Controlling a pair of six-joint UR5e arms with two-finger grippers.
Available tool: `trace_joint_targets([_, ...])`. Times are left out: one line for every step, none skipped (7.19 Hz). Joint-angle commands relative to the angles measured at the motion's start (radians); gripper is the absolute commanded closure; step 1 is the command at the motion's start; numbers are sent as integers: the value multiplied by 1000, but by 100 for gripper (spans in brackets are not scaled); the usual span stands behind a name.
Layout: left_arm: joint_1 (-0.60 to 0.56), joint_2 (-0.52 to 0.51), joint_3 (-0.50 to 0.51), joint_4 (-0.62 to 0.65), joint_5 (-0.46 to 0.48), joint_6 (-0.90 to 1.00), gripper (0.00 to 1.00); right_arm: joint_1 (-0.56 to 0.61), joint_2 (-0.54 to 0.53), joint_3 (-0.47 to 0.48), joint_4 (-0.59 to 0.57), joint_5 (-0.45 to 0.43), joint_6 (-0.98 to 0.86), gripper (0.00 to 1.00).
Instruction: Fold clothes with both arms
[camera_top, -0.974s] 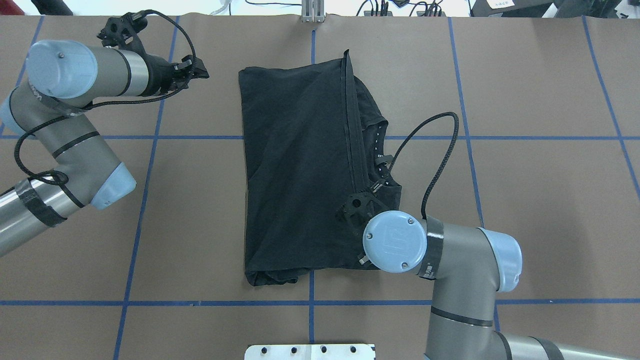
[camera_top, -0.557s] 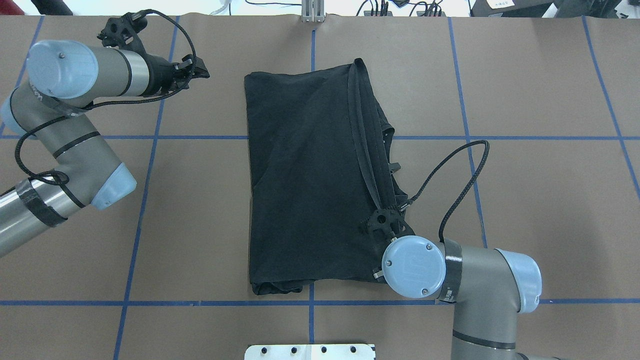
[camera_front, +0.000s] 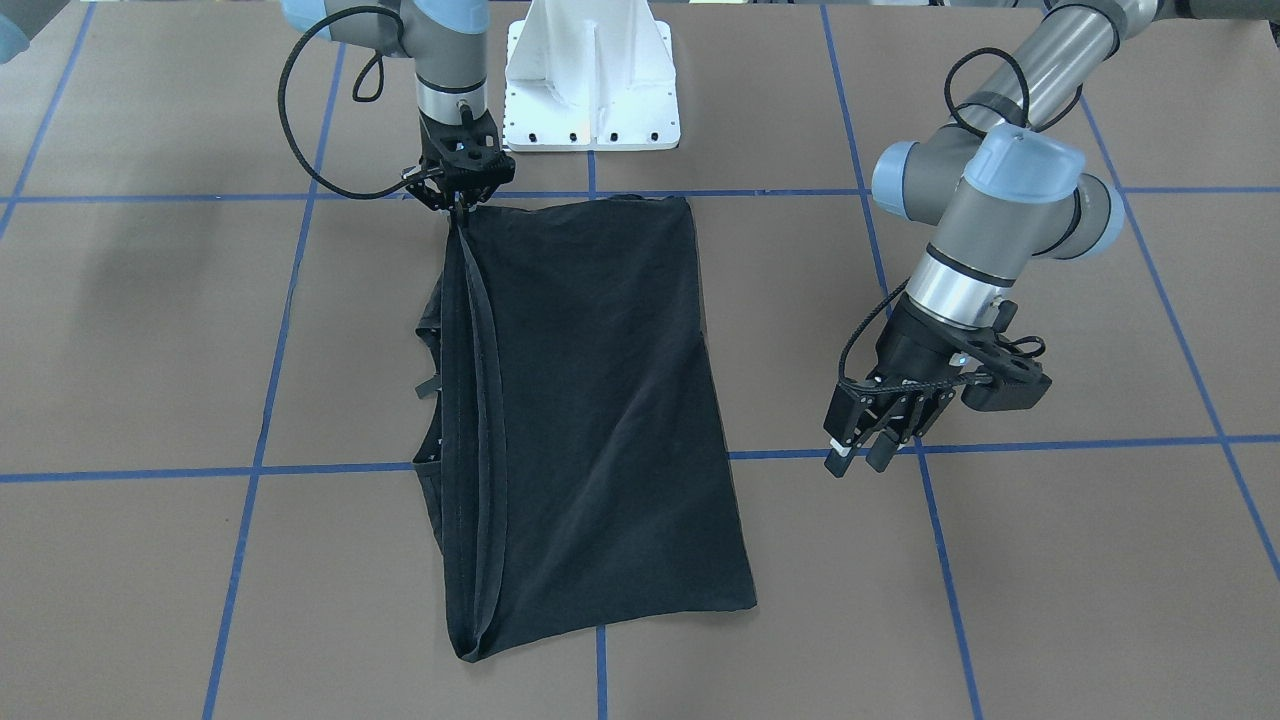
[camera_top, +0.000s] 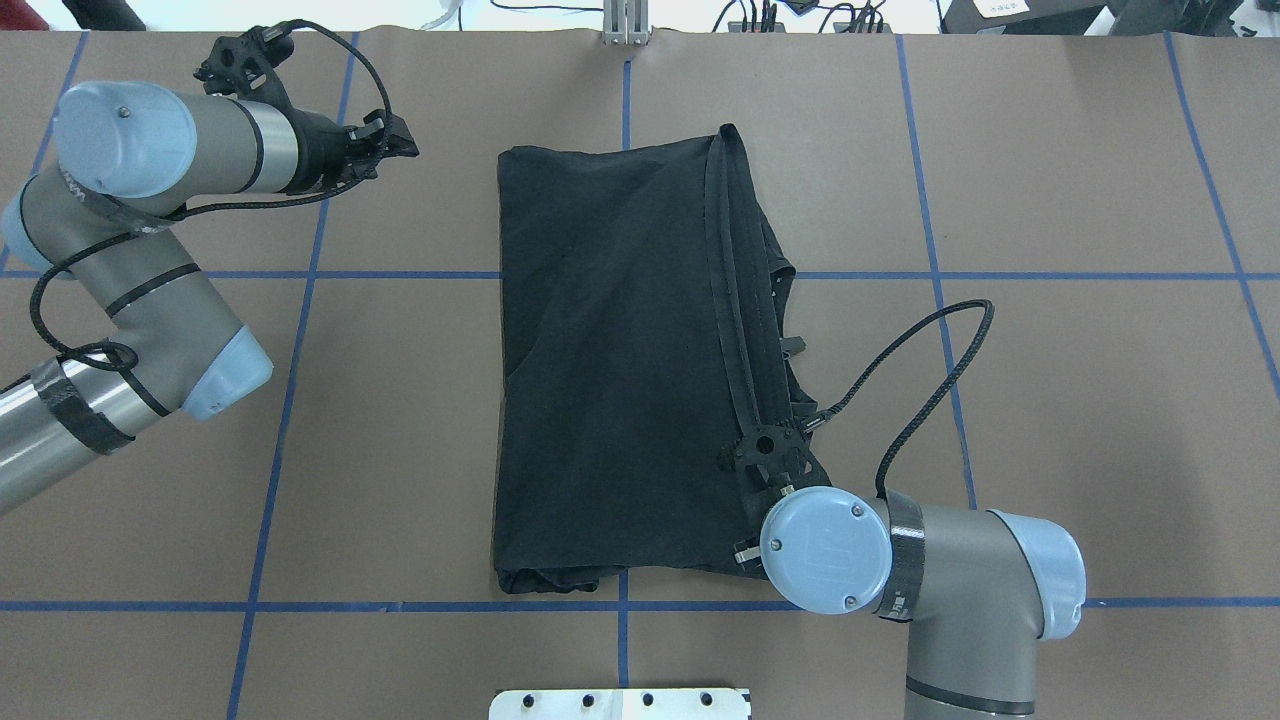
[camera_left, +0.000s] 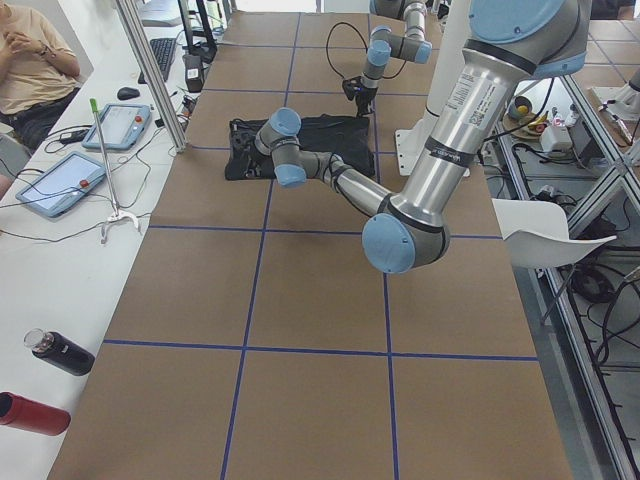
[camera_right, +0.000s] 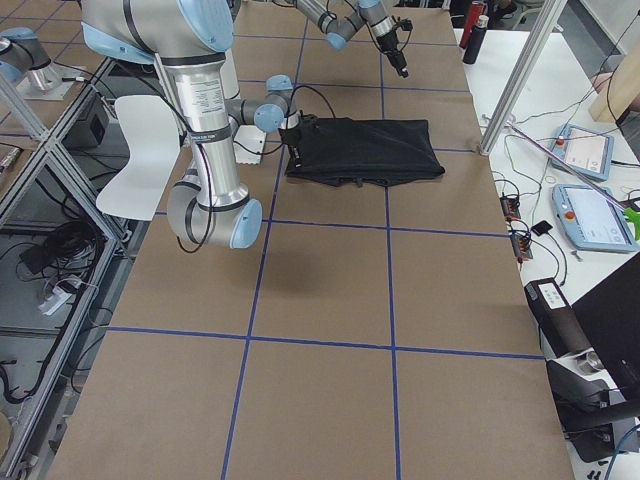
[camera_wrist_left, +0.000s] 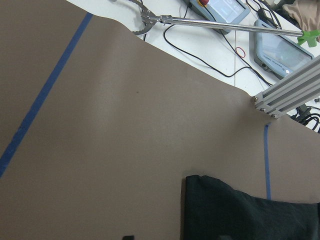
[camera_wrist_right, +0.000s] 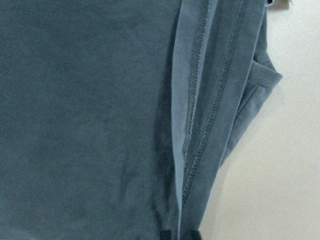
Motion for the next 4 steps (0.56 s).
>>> trace_joint_targets([0, -1, 0, 0, 2, -2, 36, 6, 0, 0, 20, 0, 221, 25])
trace_joint_targets([0, -1, 0, 0, 2, -2, 36, 8, -7, -3, 91, -1, 431, 29])
trace_joint_targets([2, -1, 0, 0, 2, -2, 36, 11, -27, -6, 179, -4, 629, 31])
trace_joint_targets([0, -1, -1, 0, 2, -2, 36, 11, -55, -11, 249, -11, 819, 31])
